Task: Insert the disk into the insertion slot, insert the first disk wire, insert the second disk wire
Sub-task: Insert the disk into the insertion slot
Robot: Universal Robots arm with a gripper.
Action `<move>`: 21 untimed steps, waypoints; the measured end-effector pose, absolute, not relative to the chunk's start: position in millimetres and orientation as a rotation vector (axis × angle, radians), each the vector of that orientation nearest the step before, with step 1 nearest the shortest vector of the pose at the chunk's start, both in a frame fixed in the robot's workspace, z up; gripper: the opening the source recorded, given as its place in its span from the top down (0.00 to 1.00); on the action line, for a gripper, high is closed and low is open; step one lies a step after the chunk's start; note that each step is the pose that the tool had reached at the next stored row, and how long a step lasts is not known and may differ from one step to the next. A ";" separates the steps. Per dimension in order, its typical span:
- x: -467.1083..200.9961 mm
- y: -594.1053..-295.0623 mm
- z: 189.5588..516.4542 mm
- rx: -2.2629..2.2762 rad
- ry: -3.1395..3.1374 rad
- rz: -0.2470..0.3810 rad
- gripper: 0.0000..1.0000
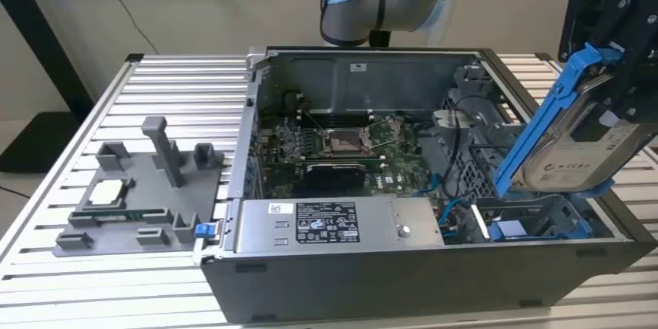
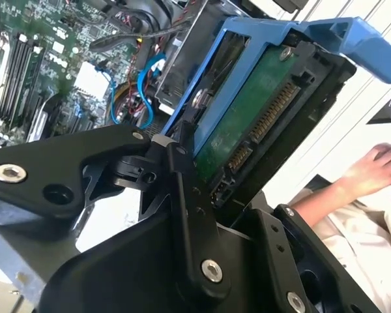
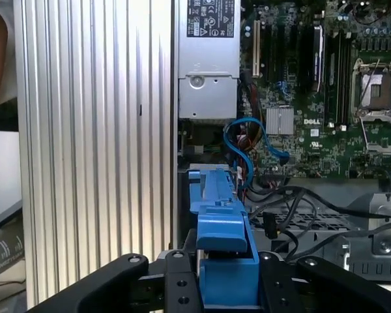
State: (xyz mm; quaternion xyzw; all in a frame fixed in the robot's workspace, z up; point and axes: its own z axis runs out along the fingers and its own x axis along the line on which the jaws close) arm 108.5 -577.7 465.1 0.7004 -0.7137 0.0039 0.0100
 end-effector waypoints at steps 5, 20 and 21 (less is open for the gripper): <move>109.4 -577.7 460.8 2.187 -2.229 0.011 1.00; 114.5 -578.2 439.8 2.201 -2.242 -0.020 1.00; 114.8 -578.3 438.0 2.201 -2.243 -0.020 1.00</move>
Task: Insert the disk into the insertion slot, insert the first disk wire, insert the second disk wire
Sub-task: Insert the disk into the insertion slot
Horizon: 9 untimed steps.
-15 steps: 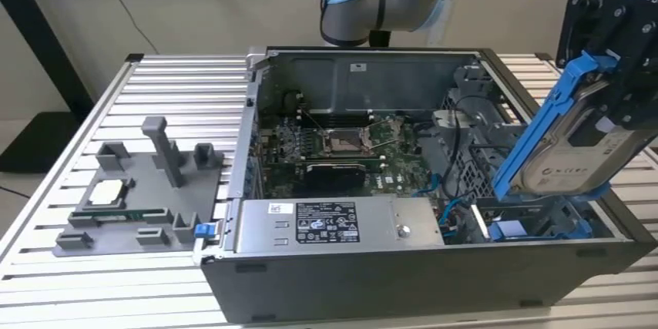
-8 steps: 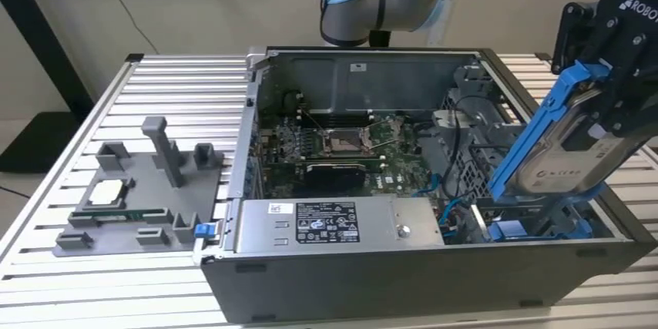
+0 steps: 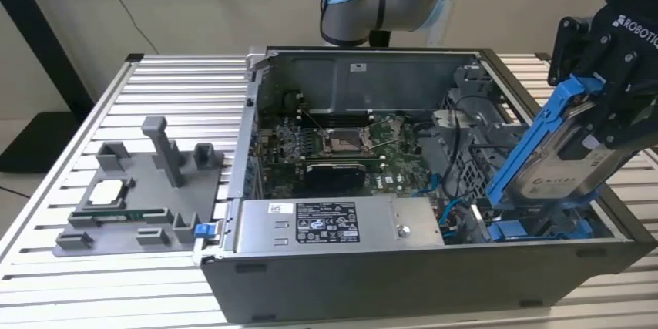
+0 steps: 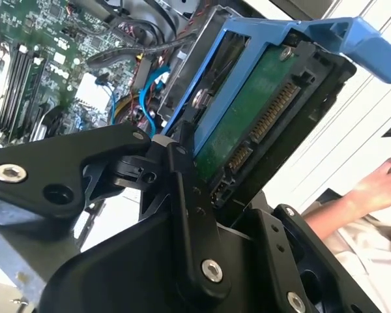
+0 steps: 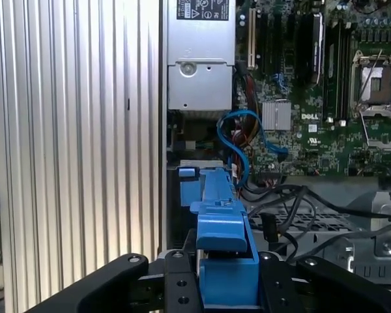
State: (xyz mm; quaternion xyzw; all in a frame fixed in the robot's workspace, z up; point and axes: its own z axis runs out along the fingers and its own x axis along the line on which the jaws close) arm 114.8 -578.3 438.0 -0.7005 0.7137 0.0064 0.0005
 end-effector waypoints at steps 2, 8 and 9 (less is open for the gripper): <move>115.4 -578.5 434.9 -2.199 2.241 0.022 1.00; 116.8 -578.5 425.4 -2.198 2.240 0.024 1.00; 116.8 -578.5 423.8 -2.198 2.240 0.024 1.00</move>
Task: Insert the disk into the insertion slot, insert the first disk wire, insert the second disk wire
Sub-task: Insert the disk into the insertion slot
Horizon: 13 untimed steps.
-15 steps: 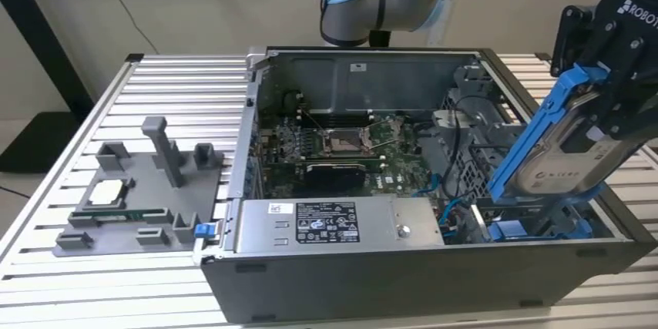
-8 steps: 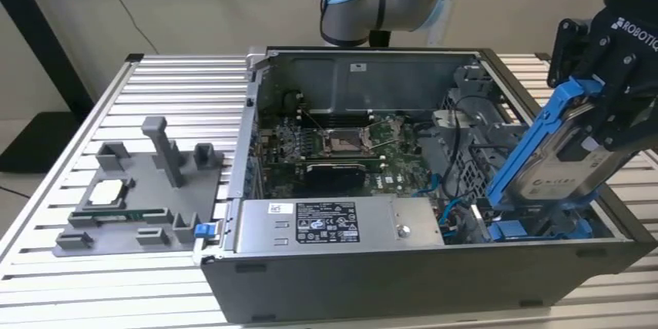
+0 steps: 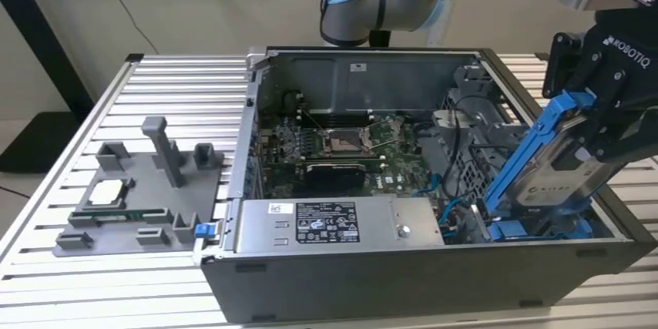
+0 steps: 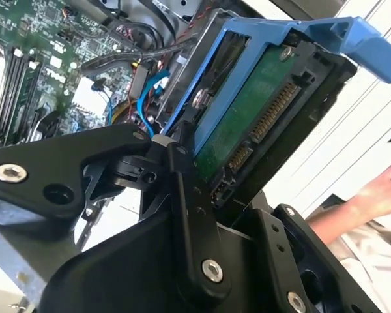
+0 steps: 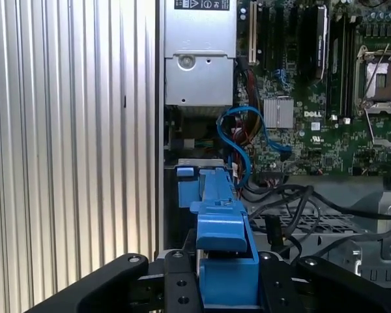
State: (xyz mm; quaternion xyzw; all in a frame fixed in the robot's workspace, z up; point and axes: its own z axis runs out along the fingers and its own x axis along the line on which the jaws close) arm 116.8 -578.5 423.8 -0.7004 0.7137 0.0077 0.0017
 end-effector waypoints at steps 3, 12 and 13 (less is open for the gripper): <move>116.9 -578.5 419.1 -2.198 2.239 0.024 1.00; 116.9 -578.5 405.0 -2.198 2.239 0.024 1.00; 116.9 -578.5 403.3 -2.198 2.239 0.024 1.00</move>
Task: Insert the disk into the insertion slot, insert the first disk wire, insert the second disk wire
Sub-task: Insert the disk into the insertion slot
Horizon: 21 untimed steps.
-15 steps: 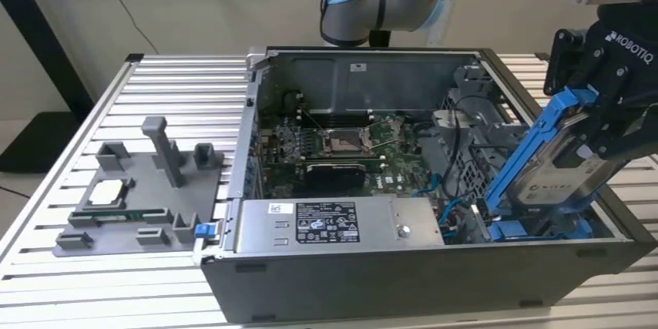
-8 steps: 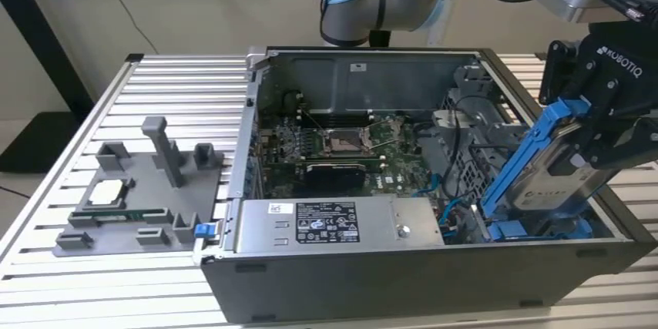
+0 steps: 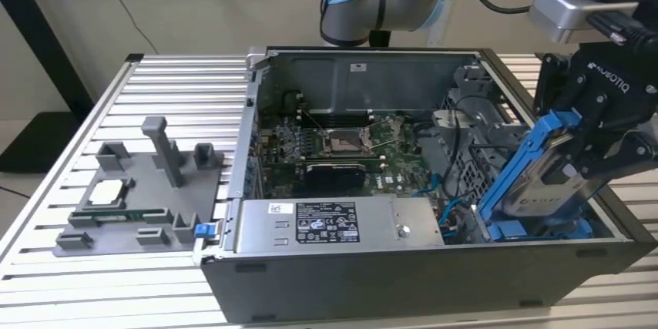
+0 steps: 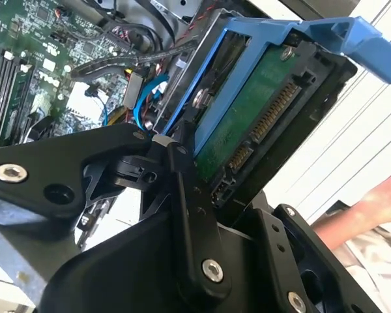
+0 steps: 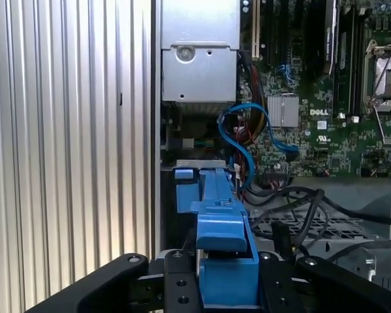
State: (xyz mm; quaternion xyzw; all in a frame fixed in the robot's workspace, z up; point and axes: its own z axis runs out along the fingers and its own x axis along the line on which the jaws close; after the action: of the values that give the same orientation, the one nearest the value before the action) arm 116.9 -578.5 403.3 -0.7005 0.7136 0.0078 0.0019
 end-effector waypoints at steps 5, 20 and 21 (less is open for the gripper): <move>116.9 -578.5 394.1 -2.198 2.239 0.024 1.00; 116.9 -578.5 382.8 -2.196 2.238 0.028 0.00; 116.9 -578.5 384.7 -2.196 2.237 0.029 0.00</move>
State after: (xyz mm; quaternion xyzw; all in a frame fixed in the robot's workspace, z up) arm 116.9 -578.5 384.7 -0.7004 0.7137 0.0091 0.0033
